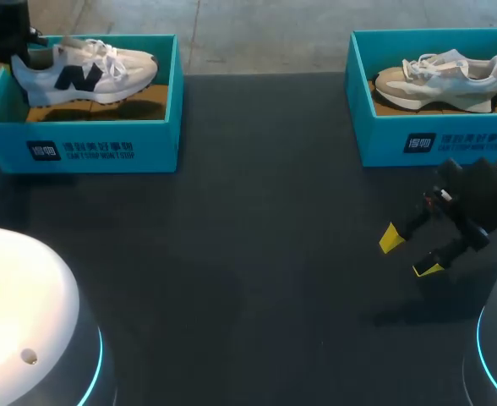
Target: Take the shoe out of the shoebox, open the shoe tongue, remove and reinsert the insole, then place the shoe into the shoebox
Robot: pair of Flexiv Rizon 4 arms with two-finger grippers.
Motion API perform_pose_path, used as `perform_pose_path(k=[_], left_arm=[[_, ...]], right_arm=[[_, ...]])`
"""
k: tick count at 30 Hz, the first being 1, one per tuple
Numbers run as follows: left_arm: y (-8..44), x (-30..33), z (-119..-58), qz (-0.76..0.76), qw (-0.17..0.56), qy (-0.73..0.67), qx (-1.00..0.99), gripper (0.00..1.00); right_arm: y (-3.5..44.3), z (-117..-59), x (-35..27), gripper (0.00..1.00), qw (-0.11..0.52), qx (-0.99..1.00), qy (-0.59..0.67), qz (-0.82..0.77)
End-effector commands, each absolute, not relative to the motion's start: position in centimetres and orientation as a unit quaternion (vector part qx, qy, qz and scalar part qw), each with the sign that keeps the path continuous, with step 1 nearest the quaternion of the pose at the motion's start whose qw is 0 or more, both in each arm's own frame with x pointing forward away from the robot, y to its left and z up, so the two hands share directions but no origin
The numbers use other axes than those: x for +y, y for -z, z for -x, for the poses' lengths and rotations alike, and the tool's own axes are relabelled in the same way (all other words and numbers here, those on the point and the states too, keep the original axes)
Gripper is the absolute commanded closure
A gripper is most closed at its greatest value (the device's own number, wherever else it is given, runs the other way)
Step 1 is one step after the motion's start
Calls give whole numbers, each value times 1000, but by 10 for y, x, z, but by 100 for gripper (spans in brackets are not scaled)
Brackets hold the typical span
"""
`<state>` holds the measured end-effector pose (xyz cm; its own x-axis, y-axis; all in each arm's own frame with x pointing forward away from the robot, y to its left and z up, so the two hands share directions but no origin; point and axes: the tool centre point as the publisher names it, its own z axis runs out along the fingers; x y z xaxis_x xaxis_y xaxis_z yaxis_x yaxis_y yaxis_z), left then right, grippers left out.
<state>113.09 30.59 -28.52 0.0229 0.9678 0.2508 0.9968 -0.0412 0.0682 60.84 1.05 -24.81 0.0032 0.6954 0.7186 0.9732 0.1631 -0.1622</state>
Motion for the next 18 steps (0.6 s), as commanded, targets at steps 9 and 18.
perform_pose_path(k=[9,18], left_arm=[[296,304,-1117,716,65,114,-686,100],[285,305,-1105,717,57,117,-684,100]], right_arm=[[248,-608,11,0,349,-677,198,617],[248,-608,11,0,349,-677,198,617]])
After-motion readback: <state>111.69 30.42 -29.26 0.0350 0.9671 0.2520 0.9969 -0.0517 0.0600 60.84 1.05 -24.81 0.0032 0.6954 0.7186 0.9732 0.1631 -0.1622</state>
